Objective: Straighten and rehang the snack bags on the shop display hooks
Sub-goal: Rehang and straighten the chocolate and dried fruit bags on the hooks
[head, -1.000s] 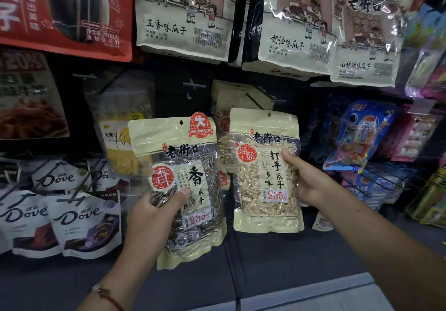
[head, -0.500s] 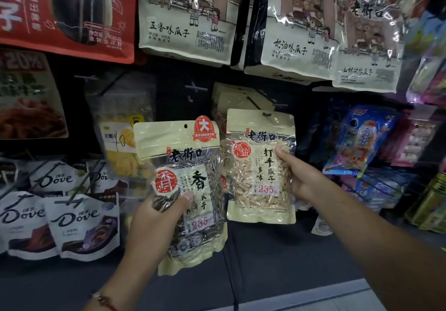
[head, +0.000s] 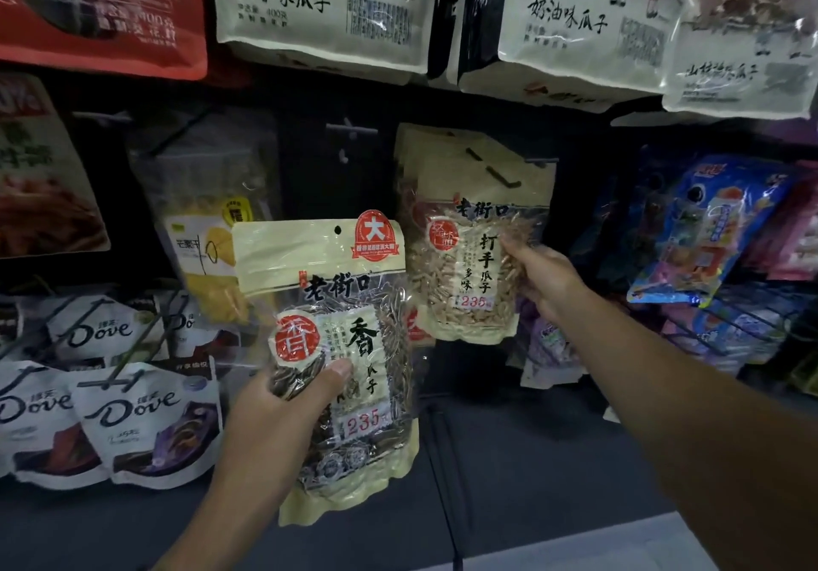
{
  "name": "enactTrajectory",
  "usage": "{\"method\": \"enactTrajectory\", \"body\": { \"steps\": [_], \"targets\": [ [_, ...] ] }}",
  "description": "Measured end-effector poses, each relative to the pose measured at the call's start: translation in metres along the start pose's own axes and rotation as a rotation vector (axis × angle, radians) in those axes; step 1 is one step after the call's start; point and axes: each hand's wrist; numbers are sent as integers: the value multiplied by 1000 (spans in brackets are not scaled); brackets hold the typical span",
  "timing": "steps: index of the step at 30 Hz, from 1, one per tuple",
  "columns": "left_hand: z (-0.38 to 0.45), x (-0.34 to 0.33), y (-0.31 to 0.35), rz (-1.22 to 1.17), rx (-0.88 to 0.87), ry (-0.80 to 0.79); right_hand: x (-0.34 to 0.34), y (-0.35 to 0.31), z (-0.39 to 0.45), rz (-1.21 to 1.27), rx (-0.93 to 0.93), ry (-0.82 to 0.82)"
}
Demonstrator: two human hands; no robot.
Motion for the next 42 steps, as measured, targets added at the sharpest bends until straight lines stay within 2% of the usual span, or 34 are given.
{"method": "enactTrajectory", "body": {
  "steps": [5,10,14,16,19,24,26,28,30,35,40,42],
  "targets": [
    [6,-6,-8,35,1,2,-11,14,5,-82,16,84],
    [1,-5,-12,99,12,-34,-5,25,-11,-562,173,274],
    [-8,-3,-13,143,24,-53,1,35,-57,-989,442,231],
    [-14,-5,-13,152,41,-64,2,42,-81,-1184,495,151],
    [-24,-9,-15,177,71,-98,0,52,-115,-1281,519,16],
    [-41,-18,-29,173,148,-236,-3,78,-157,-1196,413,-183],
    [-46,-21,-37,157,176,-284,-6,90,-171,-1023,332,-252],
    [-53,-25,-46,140,194,-345,-9,102,-184,-745,214,-287],
    [-56,-28,-55,120,229,-387,-10,112,-191,-518,141,-242],
    [-54,-28,-73,110,326,-393,-12,133,-180,-395,5,-163],
    [-42,-21,-88,162,494,-476,-16,155,-167,-107,-241,-86],
    [-32,-20,-94,197,473,-418,-17,165,-162,-106,-294,-92]
  ]
}}
Point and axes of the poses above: each hand's wrist, its own z-axis towards the middle knuckle, its own x-axis out of the back of the hand, y = z × x, and after that the axes turned 3 degrees about -y, right-handed
